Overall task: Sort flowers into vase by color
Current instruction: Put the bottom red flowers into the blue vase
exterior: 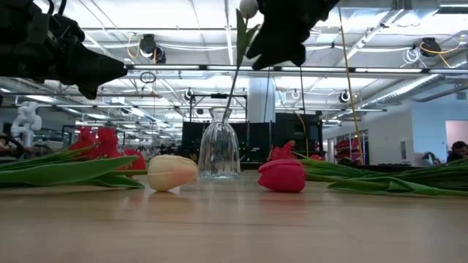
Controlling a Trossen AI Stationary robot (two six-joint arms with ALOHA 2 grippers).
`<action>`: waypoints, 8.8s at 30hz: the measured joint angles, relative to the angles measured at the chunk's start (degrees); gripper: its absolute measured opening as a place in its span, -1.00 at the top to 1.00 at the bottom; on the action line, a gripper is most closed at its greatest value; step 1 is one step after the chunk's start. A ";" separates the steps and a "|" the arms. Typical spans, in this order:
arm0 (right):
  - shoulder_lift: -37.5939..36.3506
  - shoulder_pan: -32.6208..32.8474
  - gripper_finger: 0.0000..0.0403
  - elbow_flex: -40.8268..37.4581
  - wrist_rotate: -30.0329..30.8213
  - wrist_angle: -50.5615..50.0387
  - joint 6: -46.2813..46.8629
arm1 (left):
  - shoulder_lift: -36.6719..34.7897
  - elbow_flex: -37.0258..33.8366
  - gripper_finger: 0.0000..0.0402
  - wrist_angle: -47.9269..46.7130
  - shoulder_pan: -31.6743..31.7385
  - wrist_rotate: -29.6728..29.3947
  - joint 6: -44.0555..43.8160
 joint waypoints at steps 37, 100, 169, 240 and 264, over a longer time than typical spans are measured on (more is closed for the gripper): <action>-26.73 -2.30 0.54 -12.19 2.01 -31.78 16.40 | 0.27 0.47 0.47 12.94 0.00 -9.82 -27.29; -16.55 -22.93 0.57 -29.88 -17.61 -15.32 10.50 | 64.02 55.50 0.68 -37.22 -30.73 -31.01 -54.11; -31.91 1.24 1.00 -24.19 -3.93 -30.26 25.66 | 98.40 53.95 0.13 -45.38 -35.08 12.70 -92.94; -6.12 22.91 0.87 -24.24 19.98 60.45 3.39 | 79.47 56.22 0.90 18.97 -23.21 -5.46 3.02; -5.77 20.65 0.37 -24.22 13.60 63.33 -2.25 | 80.33 56.22 0.88 18.26 -22.76 -6.64 2.98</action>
